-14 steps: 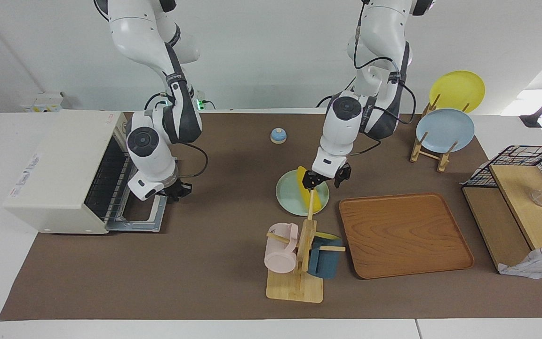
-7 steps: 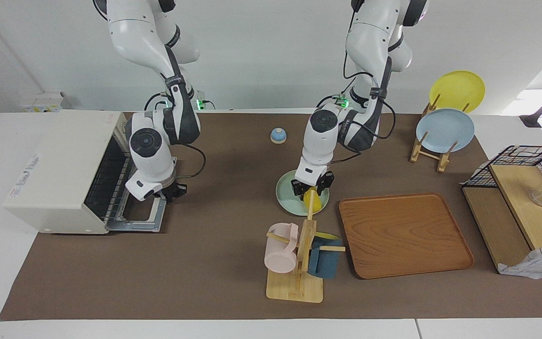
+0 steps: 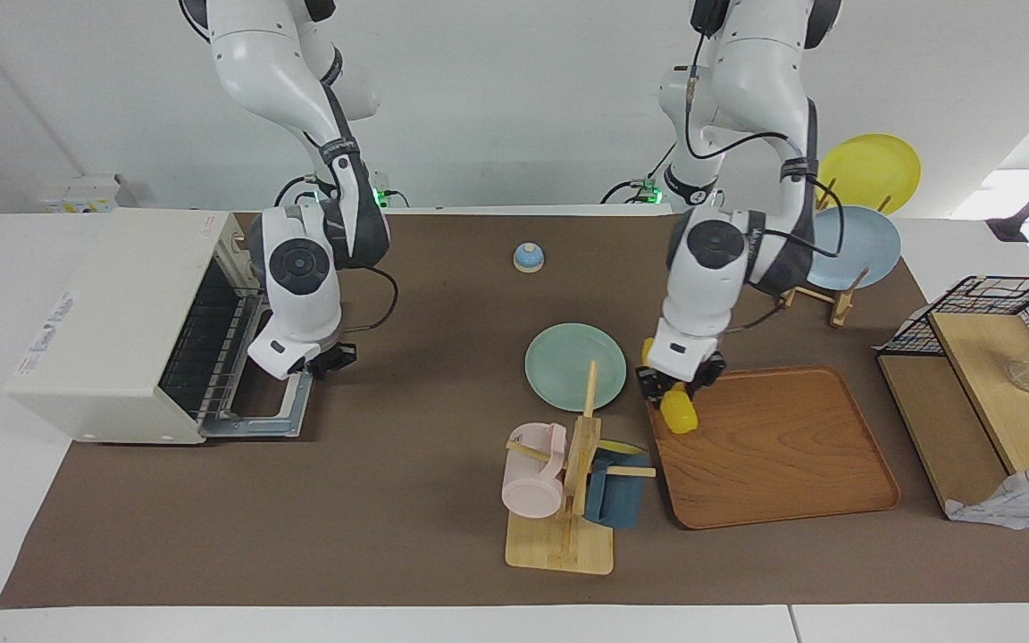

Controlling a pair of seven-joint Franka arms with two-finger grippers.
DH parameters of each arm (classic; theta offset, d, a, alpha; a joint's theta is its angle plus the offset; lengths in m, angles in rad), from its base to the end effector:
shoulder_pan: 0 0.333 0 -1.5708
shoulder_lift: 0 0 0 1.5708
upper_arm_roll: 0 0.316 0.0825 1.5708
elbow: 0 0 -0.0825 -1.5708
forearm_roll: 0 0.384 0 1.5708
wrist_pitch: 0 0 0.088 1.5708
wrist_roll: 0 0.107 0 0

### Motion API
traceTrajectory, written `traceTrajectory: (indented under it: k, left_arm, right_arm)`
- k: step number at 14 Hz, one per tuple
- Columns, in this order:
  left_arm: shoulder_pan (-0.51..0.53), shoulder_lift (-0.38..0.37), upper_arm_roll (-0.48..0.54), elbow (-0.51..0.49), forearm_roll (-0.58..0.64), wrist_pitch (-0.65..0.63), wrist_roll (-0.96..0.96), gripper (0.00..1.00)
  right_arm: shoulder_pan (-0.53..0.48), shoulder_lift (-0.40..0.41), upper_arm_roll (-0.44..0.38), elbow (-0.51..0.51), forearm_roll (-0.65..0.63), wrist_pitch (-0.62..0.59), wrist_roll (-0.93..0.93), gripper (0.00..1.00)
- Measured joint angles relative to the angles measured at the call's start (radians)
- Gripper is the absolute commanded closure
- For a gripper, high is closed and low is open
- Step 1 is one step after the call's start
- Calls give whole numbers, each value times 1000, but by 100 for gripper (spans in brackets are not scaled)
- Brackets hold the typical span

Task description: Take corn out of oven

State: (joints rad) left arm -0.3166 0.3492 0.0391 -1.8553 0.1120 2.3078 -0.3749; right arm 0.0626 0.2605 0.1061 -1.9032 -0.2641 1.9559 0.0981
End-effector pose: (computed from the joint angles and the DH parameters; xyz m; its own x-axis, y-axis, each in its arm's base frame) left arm 0.6182 -0.1755 0.3437 0.9913 0.0192 0.1299 0.0272 -0.9978 -0.0600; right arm 0.5858 0.0797 0.3503 0.9664 0.1695 -0.1933 0.2095 -0.9549 0.2102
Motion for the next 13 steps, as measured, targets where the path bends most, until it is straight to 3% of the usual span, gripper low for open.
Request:
traceTrajectory:
  k: [1, 2, 4, 7, 8, 9, 10, 13]
  left_arm:
    - [61, 34, 0, 21, 0, 26, 70, 46]
    - [104, 79, 0, 58, 0, 41, 132, 1]
    - [133, 136, 0, 124, 0, 39, 193, 0]
    - [150, 72, -1, 193, 0, -107, 196, 0]
    - [168, 11, -1, 209, -2, -204, 202, 0]
    - [184, -60, -1, 216, -14, -295, 213, 0]
    - [196, -128, 0, 216, -40, -371, 226, 0]
    - [212, -302, 0, 213, -96, -580, 239, 0]
  right_arm:
    - [-5, -12, -2, 38, -5, -54, -34, 94]
    - [-14, -29, -8, 74, -16, -99, -73, 94]
    - [-57, -68, -16, 112, -21, -161, -151, 93]
    - [-127, -113, -22, 122, -24, -195, -241, 89]
    - [-148, -124, -23, 124, -22, -210, -258, 76]
    - [-161, -135, -24, 130, 1, -232, -262, 43]
    - [-167, -148, -25, 149, 44, -262, -262, 4]
    - [-185, -200, -25, 291, 163, -407, -262, 0]
